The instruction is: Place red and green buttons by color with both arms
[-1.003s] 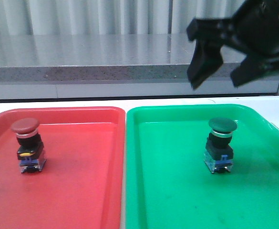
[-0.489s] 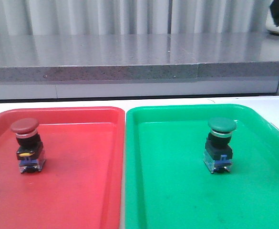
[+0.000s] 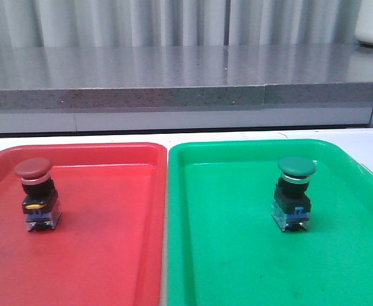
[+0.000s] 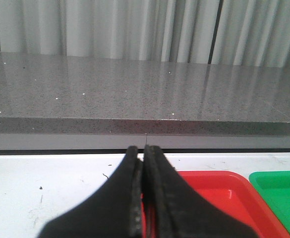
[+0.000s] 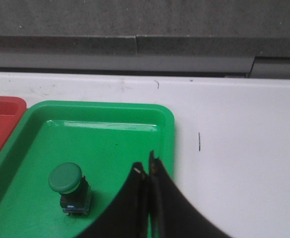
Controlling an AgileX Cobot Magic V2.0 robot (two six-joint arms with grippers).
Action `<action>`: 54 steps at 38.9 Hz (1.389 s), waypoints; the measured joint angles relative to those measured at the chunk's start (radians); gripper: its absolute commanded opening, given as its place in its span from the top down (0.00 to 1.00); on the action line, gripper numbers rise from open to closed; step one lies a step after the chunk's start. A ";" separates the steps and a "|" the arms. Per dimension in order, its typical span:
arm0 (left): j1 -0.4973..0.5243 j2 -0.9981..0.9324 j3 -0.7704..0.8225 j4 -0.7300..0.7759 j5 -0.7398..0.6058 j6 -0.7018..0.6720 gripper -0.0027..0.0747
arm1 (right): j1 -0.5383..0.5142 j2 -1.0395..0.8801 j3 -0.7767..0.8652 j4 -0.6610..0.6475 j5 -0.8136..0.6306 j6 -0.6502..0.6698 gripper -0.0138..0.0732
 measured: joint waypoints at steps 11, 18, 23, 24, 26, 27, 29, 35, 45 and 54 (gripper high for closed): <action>0.000 0.000 0.000 0.000 0.000 0.000 0.99 | 0.000 -0.321 0.110 -0.044 0.023 0.000 0.92; 0.000 0.000 0.000 0.000 0.000 0.000 0.99 | 0.000 -0.353 0.110 -0.050 0.023 0.000 0.92; 0.000 0.000 0.000 0.000 0.000 0.000 0.99 | 0.000 -0.353 0.110 -0.050 0.023 0.000 0.92; 0.000 0.000 0.000 0.000 0.000 0.000 0.99 | 0.000 -0.353 0.110 -0.050 0.023 0.000 0.92; 0.000 0.000 0.000 0.000 0.000 0.002 0.99 | 0.000 -0.353 0.110 -0.050 0.023 0.000 0.92; 0.000 0.000 0.000 0.000 0.000 0.002 0.99 | 0.000 -0.353 0.110 -0.050 0.023 0.000 0.92; 0.000 0.000 0.000 0.000 0.000 0.002 0.99 | 0.000 -0.353 0.110 -0.050 0.023 0.000 0.92; 0.000 0.000 0.000 0.000 0.000 0.002 0.99 | 0.000 -0.353 0.110 -0.050 0.023 0.000 0.92; 0.000 0.000 0.000 0.000 0.000 0.002 0.99 | 0.000 -0.353 0.111 -0.050 0.023 0.000 0.92; 0.000 -0.002 0.013 -0.002 -0.013 0.002 0.99 | 0.000 -0.353 0.111 -0.050 0.023 0.000 0.92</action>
